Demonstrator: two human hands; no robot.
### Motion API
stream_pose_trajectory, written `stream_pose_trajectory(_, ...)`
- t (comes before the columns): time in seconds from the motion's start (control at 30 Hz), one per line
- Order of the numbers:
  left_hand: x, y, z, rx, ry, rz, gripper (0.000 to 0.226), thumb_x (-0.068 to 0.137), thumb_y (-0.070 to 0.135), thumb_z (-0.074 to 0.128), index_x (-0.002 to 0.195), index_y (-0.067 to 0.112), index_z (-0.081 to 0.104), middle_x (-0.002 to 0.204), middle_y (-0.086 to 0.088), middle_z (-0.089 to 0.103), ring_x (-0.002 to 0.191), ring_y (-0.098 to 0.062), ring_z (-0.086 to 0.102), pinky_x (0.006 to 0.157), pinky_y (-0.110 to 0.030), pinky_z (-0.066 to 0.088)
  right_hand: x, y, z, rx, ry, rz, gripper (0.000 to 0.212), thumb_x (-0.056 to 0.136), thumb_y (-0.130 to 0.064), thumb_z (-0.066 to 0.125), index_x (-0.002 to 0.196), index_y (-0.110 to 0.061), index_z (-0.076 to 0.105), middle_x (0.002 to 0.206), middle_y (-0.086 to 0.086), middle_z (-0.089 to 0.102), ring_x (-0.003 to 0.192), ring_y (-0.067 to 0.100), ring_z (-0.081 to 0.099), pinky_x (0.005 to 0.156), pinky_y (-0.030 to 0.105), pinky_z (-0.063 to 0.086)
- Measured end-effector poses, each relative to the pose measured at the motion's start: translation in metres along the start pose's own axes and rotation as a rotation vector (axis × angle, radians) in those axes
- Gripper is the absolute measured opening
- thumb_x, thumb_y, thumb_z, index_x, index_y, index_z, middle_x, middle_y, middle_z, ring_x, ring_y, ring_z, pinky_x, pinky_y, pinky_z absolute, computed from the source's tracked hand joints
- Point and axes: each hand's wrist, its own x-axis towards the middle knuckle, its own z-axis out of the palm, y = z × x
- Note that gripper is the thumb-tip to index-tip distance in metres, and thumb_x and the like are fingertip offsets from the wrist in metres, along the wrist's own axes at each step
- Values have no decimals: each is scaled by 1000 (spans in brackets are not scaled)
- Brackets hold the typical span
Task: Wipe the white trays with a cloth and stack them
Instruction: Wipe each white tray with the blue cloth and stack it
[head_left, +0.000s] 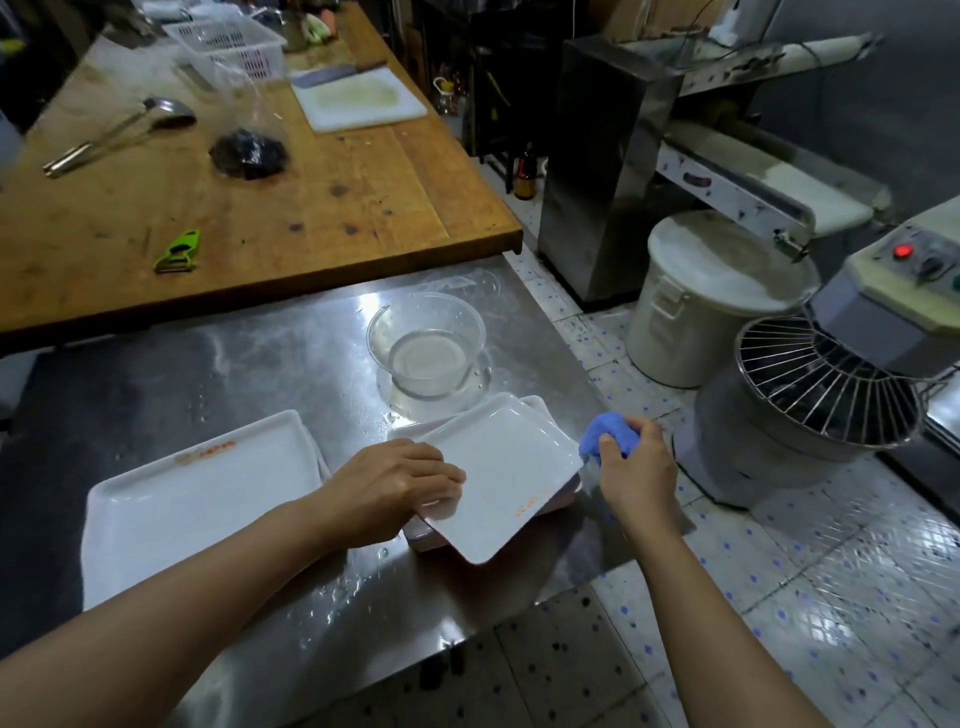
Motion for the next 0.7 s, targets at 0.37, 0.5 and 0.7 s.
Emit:
stream_pose_trajectory(0.37, -10, -18, 11, -17, -87, -105, 51, 52, -18, 70, 94, 10, 72, 109, 2, 70, 99, -17, 67, 71, -30, 56, 17, -1, 14, -16, -225, 186, 26, 66, -17, 79, 83, -19, 59, 85, 0, 61, 58, 12, 54, 45, 22, 37)
stream_pose_trajectory(0.5, -6, -19, 11, 76, -125, -140, 49, 52, -16, 66, 92, 12, 68, 103, 4, 69, 87, -21, 65, 63, -25, 52, 12, -5, 17, 91, -221, 264, 23, 59, -13, 77, 71, -17, 58, 73, 6, 63, 37, 22, 43, 35, 21, 34)
stream_pose_trajectory(0.7, 4, -14, 4, 327, -260, -238, 41, 40, -4, 73, 74, 18, 65, 74, 4, 61, 67, -18, 60, 42, -25, 37, -4, 3, 11, 138, -149, 306, 20, 67, -7, 73, 65, -19, 57, 69, -3, 62, 33, 23, 41, 34, 26, 39)
